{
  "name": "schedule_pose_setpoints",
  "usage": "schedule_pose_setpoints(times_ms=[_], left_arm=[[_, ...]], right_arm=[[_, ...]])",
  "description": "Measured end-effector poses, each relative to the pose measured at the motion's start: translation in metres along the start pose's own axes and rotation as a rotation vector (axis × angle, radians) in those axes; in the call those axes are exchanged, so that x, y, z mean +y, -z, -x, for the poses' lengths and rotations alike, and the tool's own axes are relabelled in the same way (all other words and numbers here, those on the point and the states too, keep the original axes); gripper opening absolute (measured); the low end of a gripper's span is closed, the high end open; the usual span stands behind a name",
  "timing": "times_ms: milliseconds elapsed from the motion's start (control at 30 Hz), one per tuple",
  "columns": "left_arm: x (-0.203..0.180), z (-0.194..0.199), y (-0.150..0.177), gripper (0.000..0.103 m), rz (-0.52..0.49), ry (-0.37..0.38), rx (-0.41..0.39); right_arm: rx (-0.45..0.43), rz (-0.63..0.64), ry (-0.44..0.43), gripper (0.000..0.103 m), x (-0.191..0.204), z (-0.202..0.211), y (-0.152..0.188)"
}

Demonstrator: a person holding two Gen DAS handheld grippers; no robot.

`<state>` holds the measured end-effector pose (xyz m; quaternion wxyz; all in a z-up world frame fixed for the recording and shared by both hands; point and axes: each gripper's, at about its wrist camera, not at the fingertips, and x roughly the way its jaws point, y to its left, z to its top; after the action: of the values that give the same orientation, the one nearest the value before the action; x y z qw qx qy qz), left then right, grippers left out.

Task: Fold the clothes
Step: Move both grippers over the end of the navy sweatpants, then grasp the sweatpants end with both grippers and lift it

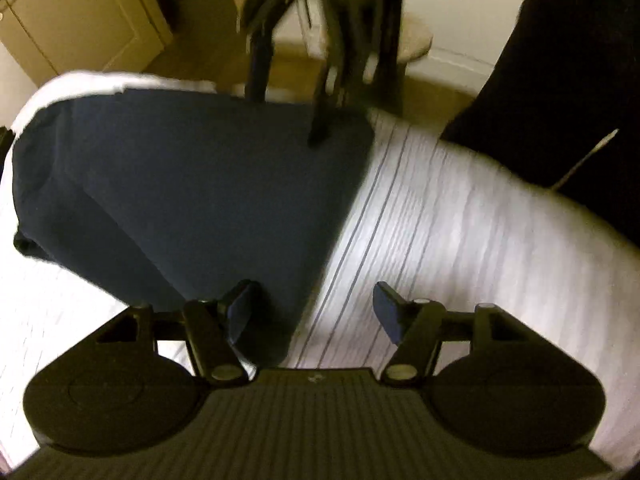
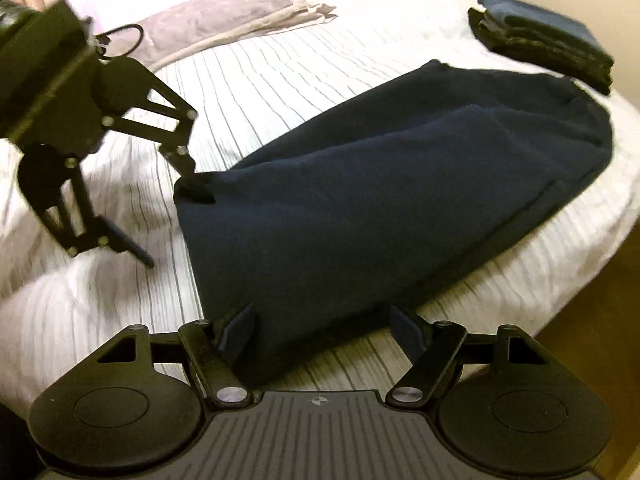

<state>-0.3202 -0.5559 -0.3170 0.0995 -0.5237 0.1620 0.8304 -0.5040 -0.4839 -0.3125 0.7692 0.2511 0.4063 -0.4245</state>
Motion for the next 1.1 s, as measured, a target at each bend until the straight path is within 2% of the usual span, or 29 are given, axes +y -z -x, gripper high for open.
schedule_pose_setpoints(times_ms=[167, 267, 367, 433, 467, 533, 567, 667, 767, 800, 833, 900, 1000, 1100], left_arm=[[0.0, -0.008, -0.003, 0.061, 0.025, -0.025, 0.029], [0.002, -0.003, -0.005, 0.06, 0.028, -0.054, 0.023], [0.0, -0.007, -0.001, 0.059, 0.03, -0.077, 0.03], [0.0, -0.009, 0.002, 0.059, 0.015, -0.099, 0.042], [-0.003, -0.011, 0.001, 0.059, -0.009, -0.117, 0.047], [-0.009, -0.016, 0.0, 0.059, -0.057, -0.155, 0.056], [-0.011, -0.018, -0.001, 0.059, -0.081, -0.173, 0.061], [-0.019, -0.021, -0.004, 0.059, -0.16, -0.24, 0.067], [-0.024, -0.023, -0.008, 0.059, -0.219, -0.301, 0.076], [-0.024, -0.022, -0.009, 0.052, -0.226, -0.31, 0.081], [-0.024, -0.02, -0.009, 0.041, -0.233, -0.319, 0.087], [-0.023, -0.014, -0.011, 0.036, -0.236, -0.33, 0.094], [-0.01, 0.011, -0.021, 0.027, -0.173, -0.333, 0.086], [0.013, 0.036, -0.039, 0.024, -0.094, -0.35, 0.068]], right_arm=[[-0.06, 0.205, 0.063, 0.077, 0.039, 0.016, 0.007], [-0.064, 0.359, 0.05, 0.077, 0.068, 0.009, 0.014], [-0.028, 0.477, 0.107, 0.076, 0.083, -0.012, 0.026], [-0.005, 0.56, 0.171, 0.055, 0.086, -0.027, 0.037], [0.0, 0.595, 0.195, 0.051, 0.086, -0.033, 0.043], [-0.018, 0.569, 0.184, 0.04, 0.08, -0.03, 0.043], [-0.027, 0.545, 0.182, 0.026, 0.078, -0.026, 0.04], [-0.053, 0.473, 0.178, 0.017, 0.07, -0.014, 0.029], [-0.062, 0.427, 0.17, 0.016, 0.064, -0.001, 0.02], [-0.06, 0.421, 0.168, 0.016, 0.063, 0.003, 0.015], [-0.058, 0.416, 0.166, 0.016, 0.062, 0.008, 0.011], [-0.057, 0.41, 0.162, 0.015, 0.062, 0.022, 0.003], [-0.072, 0.395, 0.154, 0.015, 0.053, 0.045, -0.015], [-0.098, 0.365, 0.141, 0.015, 0.035, 0.071, -0.036]])
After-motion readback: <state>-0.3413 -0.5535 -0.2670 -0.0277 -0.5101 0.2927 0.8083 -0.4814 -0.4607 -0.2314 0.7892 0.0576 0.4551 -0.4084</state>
